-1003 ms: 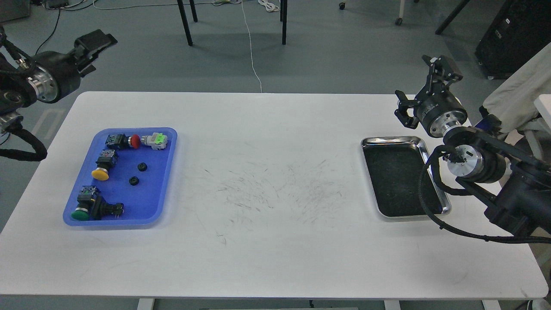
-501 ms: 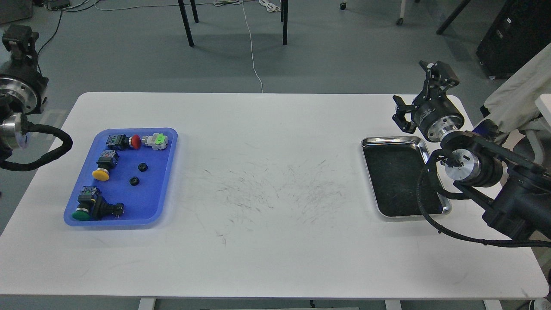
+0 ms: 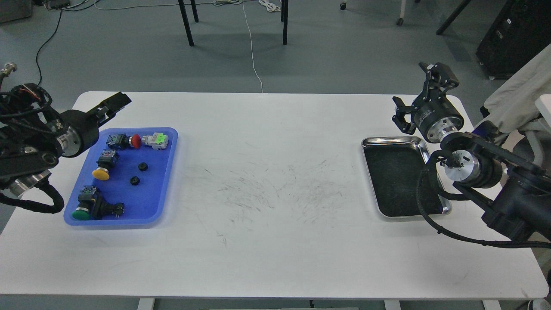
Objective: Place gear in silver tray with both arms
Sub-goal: 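Lower the left gripper onto the black gear in the blue tray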
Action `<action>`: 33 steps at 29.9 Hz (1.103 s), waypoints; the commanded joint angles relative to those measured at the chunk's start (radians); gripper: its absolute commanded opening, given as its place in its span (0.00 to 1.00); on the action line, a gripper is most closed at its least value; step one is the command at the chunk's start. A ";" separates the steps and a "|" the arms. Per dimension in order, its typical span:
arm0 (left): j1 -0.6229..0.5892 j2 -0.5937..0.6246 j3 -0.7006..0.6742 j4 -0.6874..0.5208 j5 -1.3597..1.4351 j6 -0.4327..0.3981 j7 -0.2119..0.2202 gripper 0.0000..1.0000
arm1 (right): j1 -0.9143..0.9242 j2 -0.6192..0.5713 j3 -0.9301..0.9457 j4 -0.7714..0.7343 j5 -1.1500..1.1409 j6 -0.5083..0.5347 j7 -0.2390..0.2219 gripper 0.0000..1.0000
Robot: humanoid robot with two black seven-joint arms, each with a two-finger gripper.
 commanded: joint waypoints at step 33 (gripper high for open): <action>0.112 -0.117 0.132 0.282 0.626 0.030 -0.313 0.95 | 0.006 -0.001 -0.007 -0.002 -0.009 0.000 -0.003 0.99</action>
